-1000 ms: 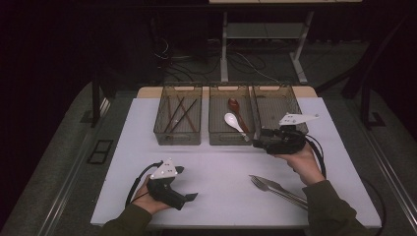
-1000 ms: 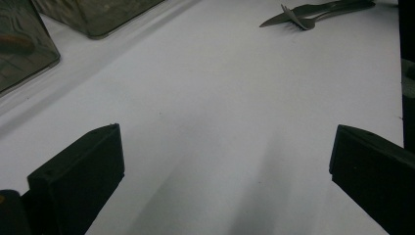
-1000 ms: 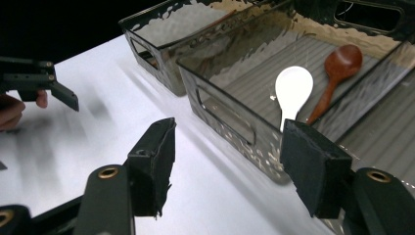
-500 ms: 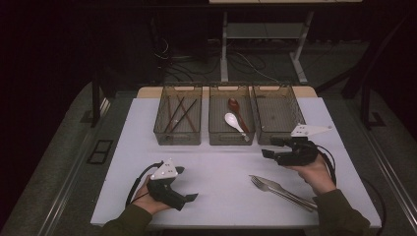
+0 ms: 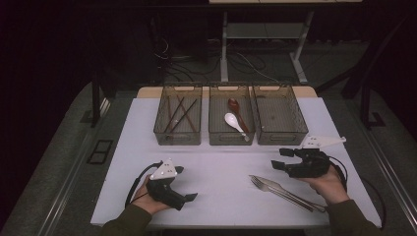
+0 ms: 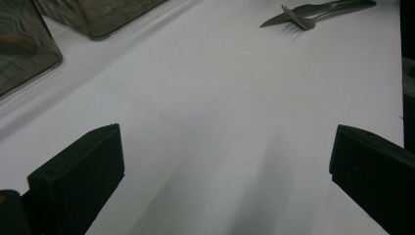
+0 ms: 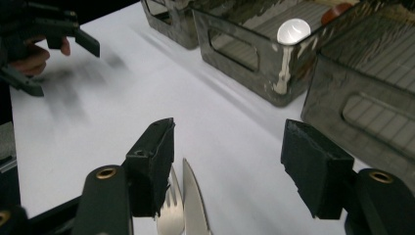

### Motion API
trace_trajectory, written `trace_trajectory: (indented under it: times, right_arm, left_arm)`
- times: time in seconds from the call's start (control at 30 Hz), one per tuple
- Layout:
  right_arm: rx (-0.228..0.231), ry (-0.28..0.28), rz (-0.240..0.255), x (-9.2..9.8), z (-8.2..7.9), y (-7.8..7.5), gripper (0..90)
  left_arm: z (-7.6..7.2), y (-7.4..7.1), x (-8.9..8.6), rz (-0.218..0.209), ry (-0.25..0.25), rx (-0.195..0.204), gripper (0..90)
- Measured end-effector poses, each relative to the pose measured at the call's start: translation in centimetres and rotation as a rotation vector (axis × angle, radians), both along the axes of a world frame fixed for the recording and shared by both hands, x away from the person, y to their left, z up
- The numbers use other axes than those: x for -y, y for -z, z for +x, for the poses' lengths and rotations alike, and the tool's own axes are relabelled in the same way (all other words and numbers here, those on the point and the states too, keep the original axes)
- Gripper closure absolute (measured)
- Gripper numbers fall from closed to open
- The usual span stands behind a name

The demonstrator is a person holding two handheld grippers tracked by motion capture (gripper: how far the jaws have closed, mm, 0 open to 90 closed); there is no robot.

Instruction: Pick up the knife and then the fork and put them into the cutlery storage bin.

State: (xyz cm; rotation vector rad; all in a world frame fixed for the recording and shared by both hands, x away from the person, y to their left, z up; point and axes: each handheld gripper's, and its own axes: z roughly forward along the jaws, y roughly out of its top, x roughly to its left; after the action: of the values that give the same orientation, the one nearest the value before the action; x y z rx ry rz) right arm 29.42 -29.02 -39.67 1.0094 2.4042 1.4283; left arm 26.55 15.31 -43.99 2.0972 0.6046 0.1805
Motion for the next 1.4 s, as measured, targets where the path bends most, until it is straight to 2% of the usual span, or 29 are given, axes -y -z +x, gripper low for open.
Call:
trace_trajectory:
  times: [0.3,0.43,0.67,1.03,1.4]
  right_arm:
    - [-0.021,0.011,-0.021,1.6,-1.3,0.6,37.1]
    - [-0.028,0.007,-0.061,2.0,-1.7,0.7,39.0]
    - [-0.075,-0.005,-0.122,2.1,-2.1,0.7,43.9]
    - [-0.122,-0.041,-0.261,1.5,-2.4,0.6,56.0]
    - [-0.181,-0.086,-0.369,0.9,-2.5,0.7,61.0]
  left_arm:
    - [0.0,0.0,-0.1,0.006,0.002,-0.001,0.0]
    - [0.0,0.0,-0.1,0.004,0.0,-0.003,0.0]
    - [0.0,0.0,-0.1,0.007,0.0,-0.001,0.0]
    - [0.0,0.0,-0.1,0.008,-0.001,0.0,0.0]
    - [0.0,0.0,0.0,0.009,0.0,0.0,0.0]
